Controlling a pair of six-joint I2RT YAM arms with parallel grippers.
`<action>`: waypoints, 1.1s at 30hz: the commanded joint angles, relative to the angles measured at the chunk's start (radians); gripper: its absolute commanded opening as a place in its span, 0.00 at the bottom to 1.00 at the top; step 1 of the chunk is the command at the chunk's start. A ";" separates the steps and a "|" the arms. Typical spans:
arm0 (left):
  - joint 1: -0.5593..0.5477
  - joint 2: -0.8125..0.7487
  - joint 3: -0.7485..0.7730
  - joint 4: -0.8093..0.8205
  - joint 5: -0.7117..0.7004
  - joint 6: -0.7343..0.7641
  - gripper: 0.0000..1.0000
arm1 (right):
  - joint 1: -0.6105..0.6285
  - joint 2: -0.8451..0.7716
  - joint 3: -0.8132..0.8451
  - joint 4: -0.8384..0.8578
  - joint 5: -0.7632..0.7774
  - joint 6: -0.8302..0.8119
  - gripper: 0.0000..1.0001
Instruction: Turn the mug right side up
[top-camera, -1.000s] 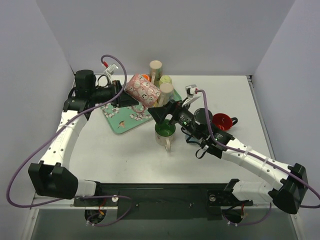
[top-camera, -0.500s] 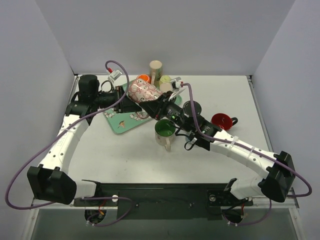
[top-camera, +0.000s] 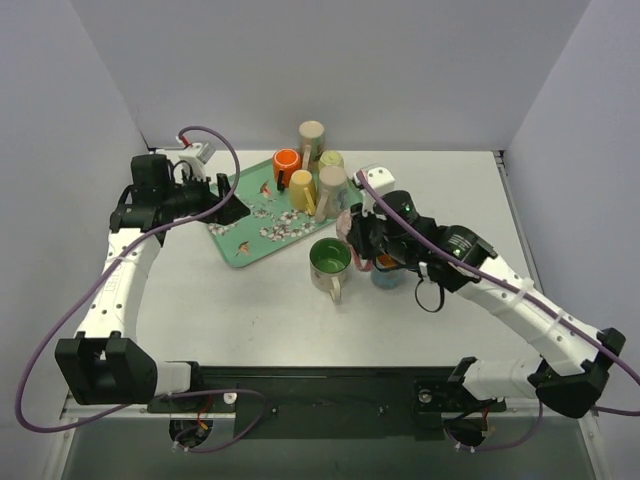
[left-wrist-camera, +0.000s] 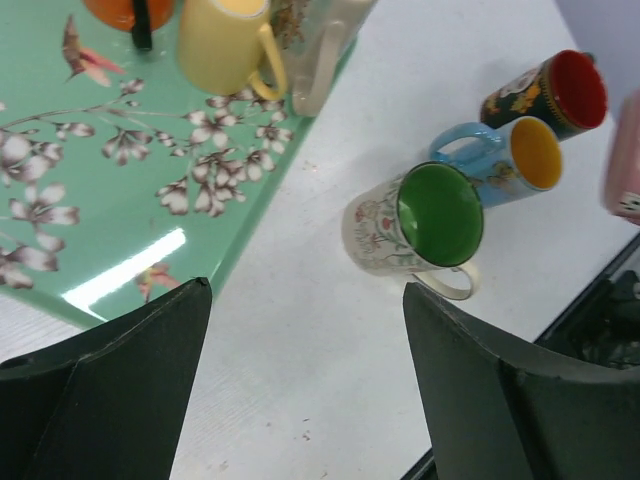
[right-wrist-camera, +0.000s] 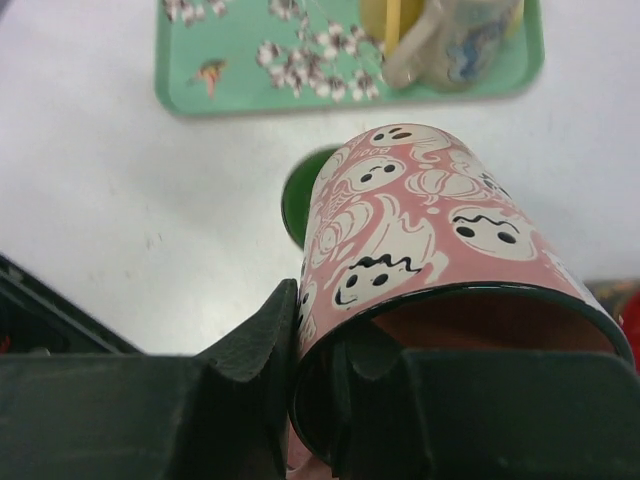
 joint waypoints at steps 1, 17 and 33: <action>-0.001 -0.014 0.024 -0.021 -0.134 0.153 0.89 | 0.007 -0.094 0.027 -0.369 -0.074 -0.099 0.00; -0.019 0.070 0.038 0.001 -0.211 0.151 0.93 | 0.285 0.171 -0.227 -0.215 0.085 0.021 0.00; -0.028 0.076 0.010 0.007 -0.234 0.168 0.93 | 0.299 0.360 -0.184 -0.184 -0.076 0.063 0.05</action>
